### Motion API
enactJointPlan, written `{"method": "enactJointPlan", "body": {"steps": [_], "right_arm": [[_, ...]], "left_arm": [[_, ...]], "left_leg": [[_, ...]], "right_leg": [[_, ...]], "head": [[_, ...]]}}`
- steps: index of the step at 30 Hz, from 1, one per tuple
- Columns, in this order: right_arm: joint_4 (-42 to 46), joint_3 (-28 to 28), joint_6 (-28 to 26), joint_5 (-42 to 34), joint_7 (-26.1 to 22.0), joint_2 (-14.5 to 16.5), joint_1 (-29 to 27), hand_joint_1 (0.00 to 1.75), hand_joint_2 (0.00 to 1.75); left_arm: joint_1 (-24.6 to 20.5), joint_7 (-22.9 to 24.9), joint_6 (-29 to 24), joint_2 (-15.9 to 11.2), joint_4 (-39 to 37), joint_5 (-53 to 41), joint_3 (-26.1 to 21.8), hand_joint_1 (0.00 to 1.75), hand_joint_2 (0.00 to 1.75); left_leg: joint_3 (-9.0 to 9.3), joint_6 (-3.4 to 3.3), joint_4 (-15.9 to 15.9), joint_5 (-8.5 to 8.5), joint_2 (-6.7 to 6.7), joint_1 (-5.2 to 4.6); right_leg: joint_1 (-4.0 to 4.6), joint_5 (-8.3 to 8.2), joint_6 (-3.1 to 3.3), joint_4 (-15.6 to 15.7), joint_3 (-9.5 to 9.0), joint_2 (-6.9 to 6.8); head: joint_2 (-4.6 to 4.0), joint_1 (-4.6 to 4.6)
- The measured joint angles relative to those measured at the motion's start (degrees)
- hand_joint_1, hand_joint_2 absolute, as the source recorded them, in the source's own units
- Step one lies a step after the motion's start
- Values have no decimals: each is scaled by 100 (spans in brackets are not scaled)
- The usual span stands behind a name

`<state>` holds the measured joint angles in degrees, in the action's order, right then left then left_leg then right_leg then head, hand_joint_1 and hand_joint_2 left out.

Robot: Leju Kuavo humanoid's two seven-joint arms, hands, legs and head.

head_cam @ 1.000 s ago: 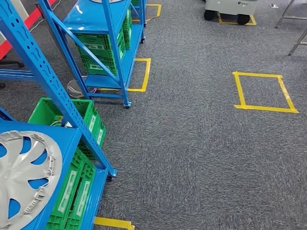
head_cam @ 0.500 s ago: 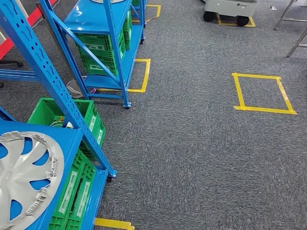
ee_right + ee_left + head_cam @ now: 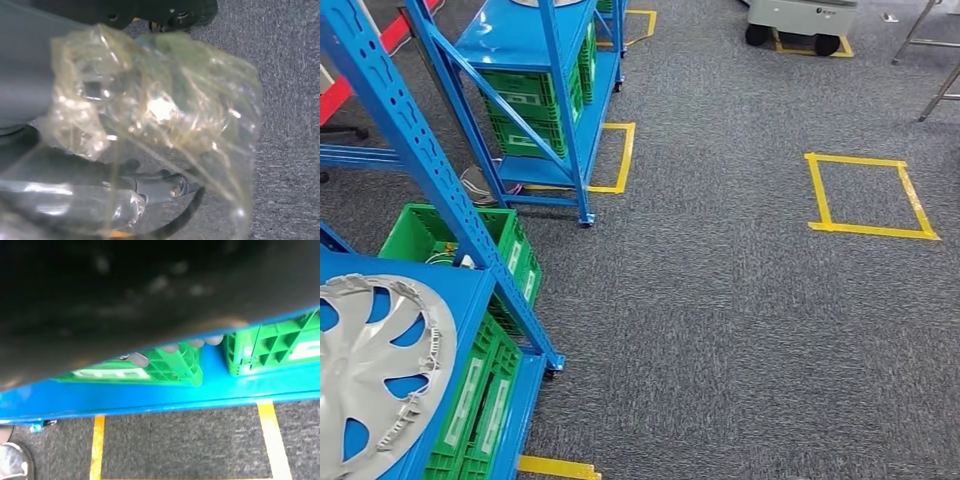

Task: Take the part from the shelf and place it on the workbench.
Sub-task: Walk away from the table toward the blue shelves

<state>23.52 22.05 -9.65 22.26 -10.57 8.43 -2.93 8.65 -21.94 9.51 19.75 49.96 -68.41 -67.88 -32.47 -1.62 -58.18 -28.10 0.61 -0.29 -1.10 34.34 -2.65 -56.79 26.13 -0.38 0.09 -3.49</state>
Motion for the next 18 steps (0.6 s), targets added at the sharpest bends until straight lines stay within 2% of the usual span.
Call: {"method": "enactJointPlan", "body": {"steps": [1,2,4,5,6,7,8,10,11,12,14,16,18], "right_arm": [[4,8,-6,18,-1,3,6,0,0],[5,16,-11,38,-1,5,8,0,0],[5,30,-16,75,1,7,4,0,0],[5,33,-17,89,2,9,-4,0,0],[6,36,-20,97,3,10,-10,0,0],[6,39,-24,101,4,12,-14,0,0],[7,43,-28,103,4,12,-13,0,0],[5,50,-34,106,5,15,-11,0,0],[5,54,-35,110,6,18,-12,0,0],[5,61,-40,115,8,21,-14,0,0],[7,74,-50,124,10,26,-15,0,0],[11,81,-53,130,9,29,-14,0,0],[16,85,-52,135,8,30,-28,0,0]], "left_arm": [[-2,0,5,2,-10,-3,-1,0,0],[-2,0,9,3,-23,-5,-1,0,0],[-1,0,16,3,-40,-13,-4,0,0],[-2,0,19,3,-46,-17,-11,0,0],[-3,0,22,3,-48,-20,-18,0,0],[-4,0,23,3,-49,-21,-25,0,0],[-9,0,24,3,-49,-22,-30,0,0],[-21,0,26,0,-49,-22,-33,0,0],[-28,0,27,-2,-49,-21,-36,0,0],[-31,0,28,-4,-50,-19,-43,0,0],[-31,1,29,-6,-51,-13,-72,0,0],[-40,2,29,-5,-54,-8,-101,0,0],[-65,2,29,-4,-55,-5,-107,0,0]], "left_leg": [[25,-28,46,18,11,17],[42,-49,71,28,25,29],[45,-63,76,25,74,23],[48,-64,74,23,113,19],[55,-56,71,20,163,18],[66,-40,64,14,222,20],[75,-12,47,2,284,24],[63,70,-21,-35,401,23],[47,109,-53,-47,448,21],[29,144,-67,-47,496,21],[6,201,-75,-36,548,35],[-86,256,-267,-165,366,33],[-377,299,-885,-495,100,31]], "right_leg": [[8,121,3,-191,83,7],[14,294,17,-517,247,18],[19,622,38,-1312,693,29],[16,663,40,-1567,858,31],[9,576,40,-1602,919,33],[-4,384,38,-1410,867,45],[-25,134,30,-1043,719,104],[-62,-158,15,-409,450,321],[-67,-199,23,-260,388,397],[-55,-180,49,-237,370,412],[-41,-206,125,-228,341,293],[-44,-227,178,-215,316,170],[-33,-221,208,-211,309,14]], "head": [[0,12],[0,21],[0,31],[0,30],[0,32],[0,31],[0,32],[0,36],[0,37],[0,38],[0,39],[0,14],[0,-18]]}}
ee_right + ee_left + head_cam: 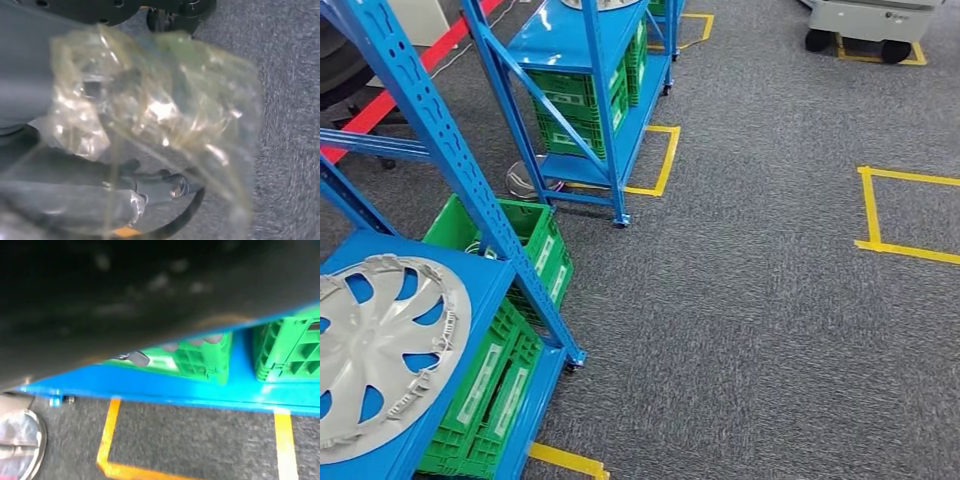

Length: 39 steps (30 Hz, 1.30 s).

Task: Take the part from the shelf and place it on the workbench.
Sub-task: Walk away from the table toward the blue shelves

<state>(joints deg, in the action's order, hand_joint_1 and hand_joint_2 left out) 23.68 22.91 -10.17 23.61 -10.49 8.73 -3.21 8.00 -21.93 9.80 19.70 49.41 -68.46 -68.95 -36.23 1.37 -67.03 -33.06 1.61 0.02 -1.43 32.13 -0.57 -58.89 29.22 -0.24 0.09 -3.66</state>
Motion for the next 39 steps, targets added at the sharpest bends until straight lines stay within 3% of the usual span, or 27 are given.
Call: {"method": "enactJointPlan", "body": {"steps": [2,3,4,5,7,9,11,12,14,16,17,18,19,20,22,24,27,29,31,33,34,35,36,37,39], "right_arm": [[1,10,-2,3,1,-1,-10,0,0],[2,16,-3,4,2,-1,-7,0,0],[2,21,-3,4,2,-1,-2,0,0],[2,23,-3,4,2,-1,3,0,0],[2,24,-3,5,1,1,10,0,0],[2,25,-2,7,1,2,14,0,0],[7,26,-2,8,2,10,33,0,0],[11,26,-1,9,1,15,46,0,0],[19,27,-1,11,-4,19,60,0,0],[19,33,-1,11,-3,19,46,0,0],[19,36,-1,10,0,19,32,0,0],[19,39,-1,10,3,19,18,0,0],[19,41,-1,10,4,19,7,0,0],[19,43,-1,10,4,19,4,0,0],[19,45,-1,11,3,17,7,0,0],[17,45,1,16,2,18,8,0,0],[20,51,2,27,-3,19,15,0,0],[21,55,5,36,-10,20,22,0,0],[21,56,11,43,-14,21,6,0,0],[21,58,14,54,-14,21,-11,0,0],[21,60,14,66,-14,21,-12,0,0],[21,61,14,82,-14,21,-7,0,0],[21,62,14,105,-14,22,-1,0,0],[21,62,13,129,-14,22,5,0,0],[21,63,12,167,-14,22,8,0,0]], "left_arm": [[-15,0,1,-1,-2,1,-1,0,0],[-12,0,2,0,-3,1,-3,0,0],[-8,1,2,0,-4,1,-5,0,0],[-4,1,3,0,-4,1,-8,0,0],[-8,1,3,-3,-4,1,-9,0,0],[-27,1,1,-7,-4,2,-9,0,0],[-27,1,-1,-6,-4,2,-16,0,0],[-18,1,-1,-3,-4,2,-20,0,0],[-22,1,-1,4,-4,3,-25,0,0],[-43,1,-1,7,-4,2,-23,0,0],[-48,1,0,7,-4,2,-22,0,0],[-46,1,1,8,-4,2,-22,0,0],[-43,1,1,8,-4,3,-22,0,0],[-40,1,3,9,-5,3,-23,0,0],[-43,1,7,8,-6,3,-23,0,0],[-50,1,11,4,-6,3,-22,0,0],[-23,1,15,0,-7,3,-29,0,0],[-15,1,16,0,-9,4,-35,0,0],[-35,1,20,0,-11,8,-34,0,0],[-48,1,25,-1,-15,9,-33,0,0],[-45,1,26,-1,-16,10,-34,0,0],[-39,1,27,-1,-17,10,-35,0,0],[-35,1,30,-1,-17,12,-36,0,0],[-32,1,33,-2,-18,14,-36,0,0],[-48,1,45,-3,-19,18,-36,0,0]], "left_leg": [[-331,14,-662,-237,-90,14],[-391,9,-768,-211,-104,18],[-343,-6,-654,-76,-120,17],[-198,-33,-348,134,-168,6],[158,-112,373,451,-459,-62],[320,-171,719,487,-671,-134],[334,-204,786,473,-570,-144],[355,-228,823,488,-499,-131],[401,-286,890,530,-347,-89],[402,-320,899,538,-186,-75],[405,-325,897,535,-94,-72],[415,-326,896,530,-4,-71],[430,-322,892,522,89,-68],[451,-308,885,510,179,-61],[474,-255,850,470,340,-54],[458,-191,820,444,473,-53],[421,-113,819,450,585,-29],[329,-51,612,307,343,-34],[24,9,-18,-38,4,-31],[-314,47,-680,-286,-101,3],[-370,57,-779,-258,-116,18],[-308,59,-645,-117,-135,28],[-146,50,-316,99,-183,30],[60,29,96,309,-306,21],[367,-31,703,503,-540,-30]], "right_leg": [[21,25,27,0,-8,-174],[29,41,35,0,-18,-249],[35,59,39,0,-39,-318],[39,80,37,1,-69,-382],[53,135,21,4,-100,-502],[73,187,-15,15,-115,-628],[79,223,-59,41,-191,-765],[74,267,-79,19,-214,-728],[65,502,-110,-354,-76,-410],[60,828,-124,-1145,351,-63],[59,907,-133,-1486,569,-4],[58,870,-141,-1649,716,14],[56,717,-145,-1595,768,23],[50,463,-148,-1313,708,51],[20,11,-152,-544,454,259],[3,-117,-130,-137,293,437],[18,-118,-30,-87,223,336],[6,-146,36,-44,190,210],[6,-144,75,-17,171,53],[13,-122,91,-15,167,-120],[14,-109,93,-15,159,-199],[15,-93,88,-15,144,-272],[14,-75,78,-15,119,-339],[17,-53,62,-14,92,-406],[41,3,3,-14,65,-525]], "head": [[0,-5],[0,-6],[0,-5],[0,-5],[0,-6],[1,-5],[1,-5],[0,6],[0,32],[0,56],[0,61],[0,62],[0,62],[0,62],[0,71],[0,78],[0,81],[0,46],[0,7],[0,6],[0,4],[0,6],[0,4],[0,4],[0,11]]}}
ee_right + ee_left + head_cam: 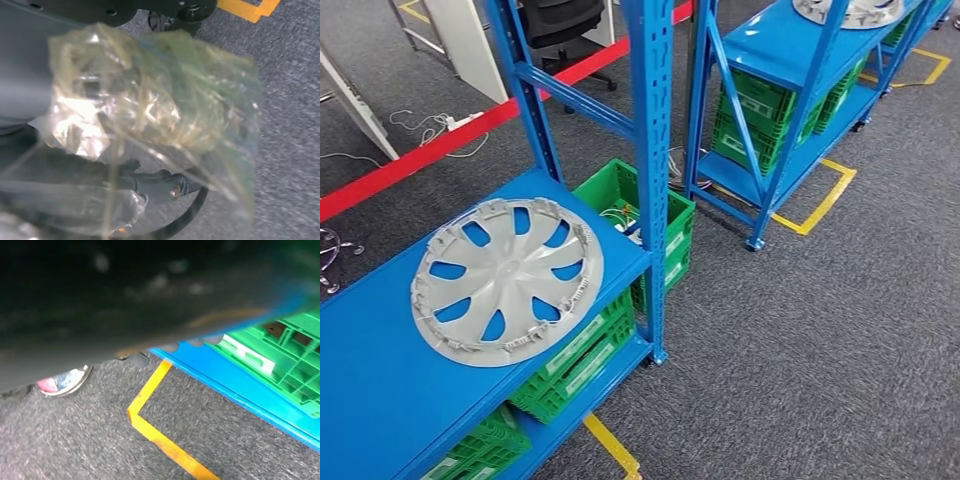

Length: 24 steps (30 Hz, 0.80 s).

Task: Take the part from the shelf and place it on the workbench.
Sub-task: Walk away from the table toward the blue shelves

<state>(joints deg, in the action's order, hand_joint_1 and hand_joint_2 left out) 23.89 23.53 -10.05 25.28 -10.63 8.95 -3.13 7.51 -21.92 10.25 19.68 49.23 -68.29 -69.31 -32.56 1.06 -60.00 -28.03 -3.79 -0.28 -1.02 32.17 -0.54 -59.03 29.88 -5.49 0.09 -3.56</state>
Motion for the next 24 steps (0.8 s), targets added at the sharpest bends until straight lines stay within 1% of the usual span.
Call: {"method": "enactJointPlan", "body": {"steps": [1,2,3,4,5,6,7,8,9,10,11,12,13,14,15,16,17,18,19,20,21,22,23,24], "right_arm": [[0,0,0,14,0,0,4,0,0],[0,1,0,30,0,1,12,0,0],[2,1,1,51,0,3,26,0,0],[4,1,1,72,-2,5,42,0,0],[6,0,1,91,-5,7,55,0,0],[8,-1,1,109,-8,8,61,0,0],[8,-1,0,122,-10,8,55,0,0],[8,-1,0,135,-10,8,44,0,0],[7,0,0,151,-11,8,29,0,0],[4,1,0,166,-13,8,16,0,0],[2,1,-1,181,-21,8,12,0,0],[-1,1,-1,193,-32,8,13,0,0],[-4,1,-4,204,-44,7,17,0,0],[-14,2,-7,216,-56,6,21,0,0],[-24,2,-11,225,-66,5,28,0,0],[-36,3,-15,237,-72,5,34,0,0],[-46,4,-18,247,-75,4,38,0,0],[-50,5,-22,256,-77,4,44,0,0],[-52,8,-23,267,-78,4,48,0,0],[-52,11,-26,274,-81,4,59,0,0],[-55,13,-26,281,-84,5,70,0,0],[-59,13,-25,288,-86,7,77,0,0],[-66,12,-25,293,-87,7,77,0,0],[-74,11,-26,298,-87,7,71,0,0]], "left_arm": [[-5,0,7,-1,-1,2,0,0,0],[-5,1,14,-1,-1,4,-2,0,0],[1,1,18,1,-1,6,-7,0,0],[9,3,22,4,-1,10,-11,0,0],[10,5,24,8,-1,16,-16,0,0],[3,8,26,11,-1,24,-19,0,0],[-7,11,27,13,-2,31,-19,0,0],[-17,15,28,13,-4,39,-20,0,0],[-23,23,29,13,-7,46,-21,0,0],[-24,34,30,13,-10,55,-22,0,0],[-23,46,31,13,-14,70,-25,0,0],[-21,57,32,14,-18,86,-27,0,0],[-22,63,32,14,-22,103,-30,0,0],[-28,67,33,14,-26,122,-32,0,0],[-34,69,33,13,-30,136,-34,0,0],[-38,72,33,10,-32,149,-37,0,0],[-39,74,33,8,-34,160,-43,0,0],[-34,75,34,6,-36,166,-50,0,0],[-28,77,34,4,-38,172,-61,0,0],[-24,79,35,4,-41,181,-71,0,0],[-26,81,35,3,-43,193,-78,0,0],[-33,83,35,3,-46,207,-81,0,0],[-41,84,38,4,-51,222,-80,0,0],[-50,85,42,3,-55,237,-80,0,0]], "left_leg": [[48,-29,106,-8,-56,-25],[51,-56,126,-29,-20,-42],[58,-89,144,-19,47,-32],[70,-122,173,-4,109,-20],[86,-156,202,16,173,-4],[101,-187,227,33,238,13],[101,-206,232,35,305,16],[100,-222,231,33,385,15],[104,-231,230,29,469,12],[113,-236,228,23,554,7],[128,-235,225,15,642,4],[149,-228,221,3,725,4],[165,-213,215,-14,806,8],[171,-187,196,-36,883,3],[164,-158,180,-48,954,5],[142,-125,171,-53,1020,13],[120,-91,168,-46,1086,20],[105,-61,179,-34,1151,35],[97,-34,177,-38,1158,41],[74,-4,120,-79,1066,36],[-2,27,-42,-179,915,31],[-140,56,-322,-328,726,29],[-333,85,-690,-497,568,33],[-525,105,-1044,-627,492,46]], "right_leg": [[11,22,-31,7,-13,-60],[19,38,-62,19,-47,-123],[13,51,-89,34,-91,-174],[4,85,-114,16,-115,-132],[-4,166,-134,-89,-91,-11],[-12,301,-149,-319,15,159],[-14,470,-155,-670,190,342],[-13,629,-158,-1076,405,456],[-10,716,-160,-1409,605,509],[-7,695,-159,-1574,737,531],[-5,551,-155,-1511,767,545],[-7,319,-147,-1238,691,571],[-14,77,-134,-851,553,670],[-29,-91,-122,-478,407,817],[-40,-181,-109,-217,289,944],[-43,-194,-94,-84,222,1039],[-38,-175,-78,-53,194,1044],[-34,-180,-54,-48,178,984],[-39,-187,-24,-27,164,916],[-49,-195,4,-1,144,848],[-59,-199,32,25,123,772],[-60,-194,54,39,104,686],[-54,-182,69,45,92,596],[-49,-167,81,46,83,499]], "head": [[0,2],[0,4],[0,7],[0,11],[0,25],[0,40],[0,59],[0,67],[0,70],[0,70],[0,70],[0,70],[0,72],[0,74],[1,72],[1,74],[1,72],[1,70],[0,72],[0,50],[0,30],[0,11],[0,-9],[0,-9]]}}
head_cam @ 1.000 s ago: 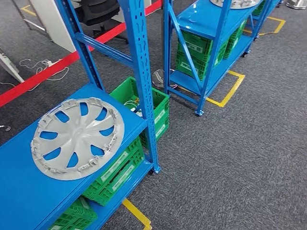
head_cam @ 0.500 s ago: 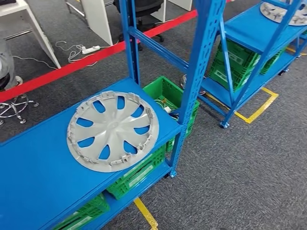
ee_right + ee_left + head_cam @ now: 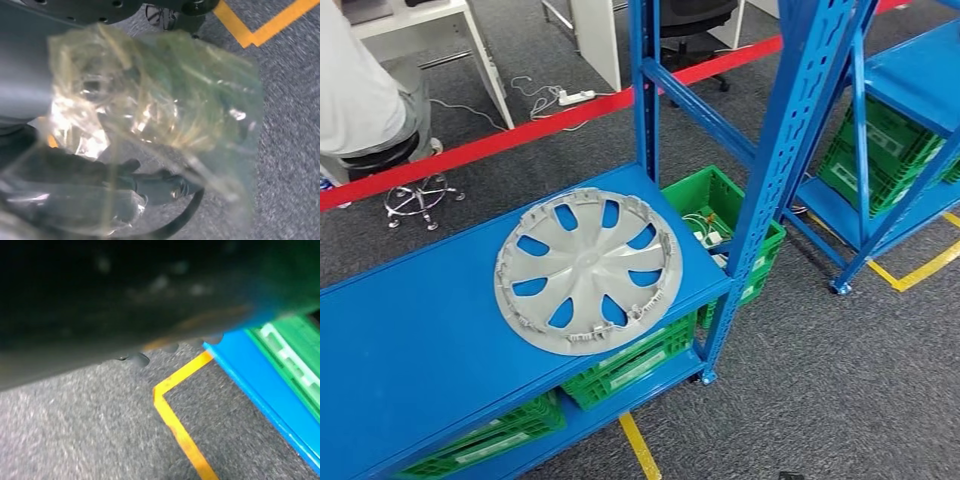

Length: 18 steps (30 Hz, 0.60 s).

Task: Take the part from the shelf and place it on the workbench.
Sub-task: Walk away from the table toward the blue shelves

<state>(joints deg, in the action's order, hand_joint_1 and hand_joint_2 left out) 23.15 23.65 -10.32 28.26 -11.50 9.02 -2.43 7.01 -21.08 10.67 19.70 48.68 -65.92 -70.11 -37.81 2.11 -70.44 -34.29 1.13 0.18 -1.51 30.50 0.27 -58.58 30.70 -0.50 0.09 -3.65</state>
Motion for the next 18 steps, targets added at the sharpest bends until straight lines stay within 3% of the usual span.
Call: {"method": "enactJointPlan", "body": {"steps": [1,2,4,5,7,8,10,12,14,16,17,18], "right_arm": [[-6,-1,-3,6,0,-1,-6,0,0],[-10,0,-5,12,0,-1,-9,0,0],[-14,0,-9,29,-4,-1,1,0,0],[-16,0,-9,37,-7,0,8,0,0],[-21,0,-13,49,-13,0,17,0,0],[-23,1,-16,55,-14,0,21,0,0],[-25,2,-19,70,-17,0,40,0,0],[-26,2,-23,87,-29,1,59,0,0],[-34,4,-29,97,-42,0,47,0,0],[-45,10,-31,99,-44,-1,20,0,0],[-49,13,-31,99,-44,-1,13,0,0],[-51,15,-32,100,-44,-1,10,0,0]], "left_arm": [[-1,4,3,-1,-4,18,0,0,0],[4,10,7,-1,-8,34,-1,0,0],[16,22,7,-1,-12,71,-3,0,0],[16,25,7,-2,-14,86,-3,0,0],[0,30,7,-3,-15,108,-1,0,0],[-4,33,6,-3,-16,113,1,0,0],[8,43,5,1,-16,121,2,0,0],[24,64,3,8,-16,146,2,0,0],[14,80,3,12,-16,172,4,0,0],[6,85,4,12,-18,176,8,0,0],[8,85,4,12,-20,177,8,0,0],[11,86,4,12,-21,177,8,0,0]], "left_leg": [[-128,12,-226,-37,-39,12],[-162,16,-265,30,-62,21],[85,-9,259,428,-165,21],[269,-38,623,593,-315,-3],[515,-118,1121,727,-555,-62],[540,-153,1184,692,-594,-90],[548,-219,1233,697,-466,-85],[580,-288,1287,733,-334,-52],[595,-334,1307,744,-192,-34],[603,-355,1304,730,-28,-40],[617,-357,1302,722,57,-43],[637,-352,1301,710,144,-44]], "right_leg": [[4,17,6,0,-13,-92],[6,35,6,0,-30,-173],[8,77,-11,0,-88,-312],[15,104,-31,1,-109,-373],[40,164,-95,4,-140,-493],[49,187,-125,16,-155,-556],[48,217,-181,48,-242,-646],[33,356,-226,-128,-211,-403],[28,678,-247,-792,119,-60],[37,883,-253,-1496,538,29],[40,814,-248,-1588,646,38],[40,631,-240,-1456,647,49]], "head": [[0,0],[0,-2],[0,-4],[0,-2],[0,-3],[0,-2],[1,-1],[1,21],[1,52],[0,58],[0,58],[0,58]]}}
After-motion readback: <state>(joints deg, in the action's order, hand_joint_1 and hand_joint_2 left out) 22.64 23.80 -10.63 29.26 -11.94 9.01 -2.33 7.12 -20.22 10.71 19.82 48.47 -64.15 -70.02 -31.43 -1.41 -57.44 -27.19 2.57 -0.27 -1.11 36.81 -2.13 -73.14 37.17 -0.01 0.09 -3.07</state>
